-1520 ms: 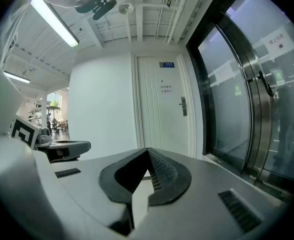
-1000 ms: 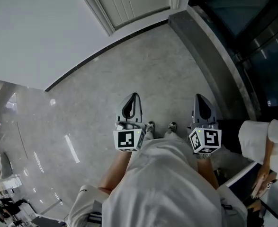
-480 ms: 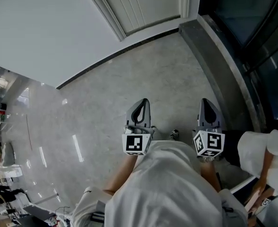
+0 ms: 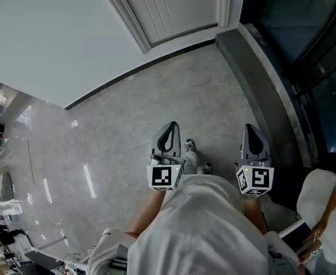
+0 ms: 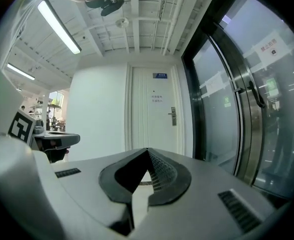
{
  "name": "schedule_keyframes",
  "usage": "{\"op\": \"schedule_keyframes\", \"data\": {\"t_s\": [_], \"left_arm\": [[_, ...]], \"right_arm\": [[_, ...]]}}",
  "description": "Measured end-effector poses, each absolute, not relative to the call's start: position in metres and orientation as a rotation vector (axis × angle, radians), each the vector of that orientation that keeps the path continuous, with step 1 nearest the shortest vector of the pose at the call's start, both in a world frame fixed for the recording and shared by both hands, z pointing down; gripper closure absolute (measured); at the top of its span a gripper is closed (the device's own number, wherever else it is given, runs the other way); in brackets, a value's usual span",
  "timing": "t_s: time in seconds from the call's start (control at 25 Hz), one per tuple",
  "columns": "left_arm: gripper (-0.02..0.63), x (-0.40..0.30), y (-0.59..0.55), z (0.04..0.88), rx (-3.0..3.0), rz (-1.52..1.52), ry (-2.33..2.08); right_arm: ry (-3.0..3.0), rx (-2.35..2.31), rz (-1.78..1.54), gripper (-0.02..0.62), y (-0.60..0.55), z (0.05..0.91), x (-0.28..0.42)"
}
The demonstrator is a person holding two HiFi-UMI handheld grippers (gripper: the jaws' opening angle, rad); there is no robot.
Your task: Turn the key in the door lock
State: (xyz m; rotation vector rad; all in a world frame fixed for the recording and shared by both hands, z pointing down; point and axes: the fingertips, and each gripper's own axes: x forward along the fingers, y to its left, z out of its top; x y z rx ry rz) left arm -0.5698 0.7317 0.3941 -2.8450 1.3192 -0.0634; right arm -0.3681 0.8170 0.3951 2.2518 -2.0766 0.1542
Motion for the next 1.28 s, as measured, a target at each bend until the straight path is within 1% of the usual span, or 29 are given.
{"op": "schedule_keyframes", "data": {"t_s": [0.4, 0.6, 0.88, 1.04, 1.28], "left_arm": [[0.597, -0.558, 0.628, 0.397, -2.899, -0.036, 1.275], [0.597, -0.568, 0.58, 0.389, -2.915, -0.008, 1.236], [0.597, -0.549, 0.527, 0.39, -2.952, -0.044, 1.134], [0.597, -0.535, 0.514, 0.399, -2.979, -0.069, 1.12], [0.597, -0.504, 0.485, 0.408, -2.976, -0.089, 1.155]], "right_arm": [[-2.005, 2.255, 0.205, 0.594, 0.719, 0.395, -0.36], [-2.004, 2.253, 0.209, 0.594, 0.674, 0.39, -0.379], [-2.002, 2.297, 0.254, 0.594, 0.625, 0.393, -0.375], [-1.97, 2.312, 0.24, 0.594, 0.615, 0.401, -0.362], [-2.005, 2.323, 0.343, 0.594, 0.59, 0.414, -0.326]]}}
